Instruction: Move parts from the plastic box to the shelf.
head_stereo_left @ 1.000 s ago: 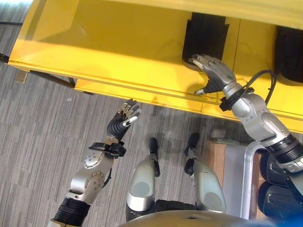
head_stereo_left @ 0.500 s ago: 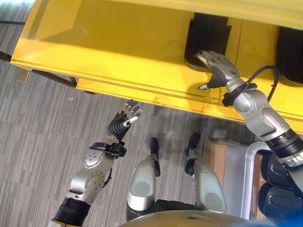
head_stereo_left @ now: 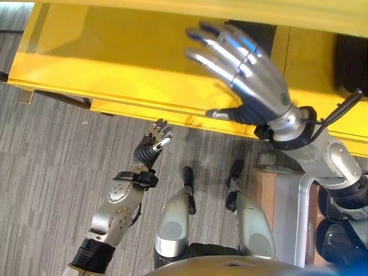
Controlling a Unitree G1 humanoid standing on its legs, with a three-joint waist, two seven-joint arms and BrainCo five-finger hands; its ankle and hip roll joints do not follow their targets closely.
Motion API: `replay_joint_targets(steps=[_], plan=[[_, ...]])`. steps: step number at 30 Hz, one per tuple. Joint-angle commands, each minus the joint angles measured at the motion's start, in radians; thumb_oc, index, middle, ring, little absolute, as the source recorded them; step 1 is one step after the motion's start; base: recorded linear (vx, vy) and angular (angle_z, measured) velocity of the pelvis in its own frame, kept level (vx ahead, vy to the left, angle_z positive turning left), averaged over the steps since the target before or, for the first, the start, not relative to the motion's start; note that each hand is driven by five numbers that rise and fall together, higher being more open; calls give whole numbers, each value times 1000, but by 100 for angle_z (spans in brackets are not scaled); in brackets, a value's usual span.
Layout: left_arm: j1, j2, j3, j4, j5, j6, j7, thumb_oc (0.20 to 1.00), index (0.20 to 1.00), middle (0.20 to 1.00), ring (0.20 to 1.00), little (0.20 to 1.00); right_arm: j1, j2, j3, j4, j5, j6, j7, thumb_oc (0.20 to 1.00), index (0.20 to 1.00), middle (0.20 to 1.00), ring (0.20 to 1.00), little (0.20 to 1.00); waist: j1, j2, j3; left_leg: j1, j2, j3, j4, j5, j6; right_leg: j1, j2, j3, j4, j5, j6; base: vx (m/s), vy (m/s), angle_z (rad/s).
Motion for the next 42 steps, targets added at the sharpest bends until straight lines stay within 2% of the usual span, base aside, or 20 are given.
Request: replay_joint_targets(steps=[1, 2, 4, 5, 6, 7, 10, 13, 19, 22, 32, 36, 42], plan=[[51, 32, 2, -121, -3, -35, -10, 1000, 1000, 1000, 1000, 1000, -32, -10, 30, -93, 92, -12, 159, 1000, 1000, 1000, 1000, 1000, 14, 11, -30, -30, -3, -54, 32, -22, -1, 66, -39, 1, 208, -231, 104, 5, -23, -4], [53, 35, 4, -119, -4, -38, -16, 1000, 1000, 1000, 1000, 1000, -30, -15, 40, -93, 142, 31, 240, 1000, 1000, 1000, 1000, 1000, 15, 9, -30, -31, -3, -55, 32, -23, 0, 67, -39, 0, 208, -231, 104, 0, -38, -1], [57, 47, 14, -100, -6, -50, -43, 1000, 1000, 1000, 1000, 1000, -18, -39, 94, -63, 209, 200, 394, 1000, 1000, 1000, 1000, 1000, 21, 2, -30, -38, -3, -58, 37, -22, 2, 63, -40, -4, 210, -231, 105, -14, -52, 0], [58, 48, 16, -97, -6, -52, -48, 1000, 1000, 1000, 1000, 1000, -17, -48, 116, -50, 221, 246, 389, 1000, 1000, 1000, 1000, 1000, 23, 1, -30, -40, -2, -59, 38, -21, 3, 63, -40, -4, 209, -230, 105, -14, -91, 2], [65, 63, 23, -76, -3, -64, -73, 1000, 1000, 1000, 1000, 1000, -15, -63, 181, 85, 218, 363, 398, 1000, 1000, 1000, 1000, 1000, 32, -8, -30, -41, 1, -61, 36, -15, 3, 68, -40, -11, 206, -228, 106, -7, -95, 5], [67, 65, 24, -65, 1, -71, -82, 1000, 1000, 1000, 1000, 1000, -16, -64, 206, 147, 237, 373, 380, 1000, 1000, 1000, 1000, 1000, 36, -11, -30, -41, 3, -62, 35, -13, 3, 70, -38, -13, 203, -226, 105, -11, -111, 7], [68, 73, 24, -41, 6, -88, -97, 1000, 1000, 1000, 1000, 1000, -29, -54, 247, 262, 212, 337, 368, 1000, 1000, 1000, 1000, 1000, 44, -18, -30, -44, 4, -67, 32, -8, 2, 70, -35, -21, 202, -224, 106, -5, -58, 8], [65, 78, 21, -30, 16, -89, -108, 1000, 1000, 1000, 1000, 1000, -48, -29, 288, 374, 175, 328, 334, 1000, 1000, 1000, 1000, 1000, 56, -24, -30, -46, 4, -73, 27, -3, 1, 72, -34, -32, 201, -224, 104, 2, -57, 1], [56, 81, 23, -14, 20, -72, -137, 1000, 1000, 1000, 1000, 1000, -88, 20, 317, 619, 143, 414, 241, 1000, 1000, 1000, 1000, 1000, 79, -17, -30, -58, 3, -85, 28, 6, -3, 71, -37, -54, 205, -224, 100, 4, -19, 2], [50, 80, 30, -17, 29, -51, -150, 1000, 1000, 1000, 1000, 1000, -112, 48, 301, 737, 131, 430, 187, 1000, 1000, 1000, 1000, 1000, 90, -15, -30, -62, 1, -93, 26, 10, -3, 71, -36, -60, 207, -223, 98, 0, -39, 7], [42, 65, 37, -29, 37, -28, -152, 1000, 1000, 1000, 1000, 1000, -155, 38, 242, 818, 191, 500, 83, 1000, 1000, 1000, 1000, 1000, 93, -2, -30, -47, -2, -94, 23, 10, -4, 84, -44, -63, 207, -223, 99, 6, 0, 6], [40, 62, 43, -34, 29, -14, -149, 1000, 1000, 1000, 1000, 1000, -156, 35, 188, 809, 187, 534, 104, 1000, 1000, 1000, 1000, 1000, 85, 3, -30, -40, -5, -92, 27, 4, -2, 83, -48, -57, 216, -226, 101, 18, 34, 2], [33, 56, 42, -29, 23, -11, -140, 1000, 1000, 1000, 1000, 1000, -161, 27, 175, 827, 166, 569, 133, 1000, 1000, 1000, 1000, 1000, 81, 5, -30, -29, -6, -89, 25, 2, -2, 91, -50, -54, 217, -227, 101, 0, 0, 0]])
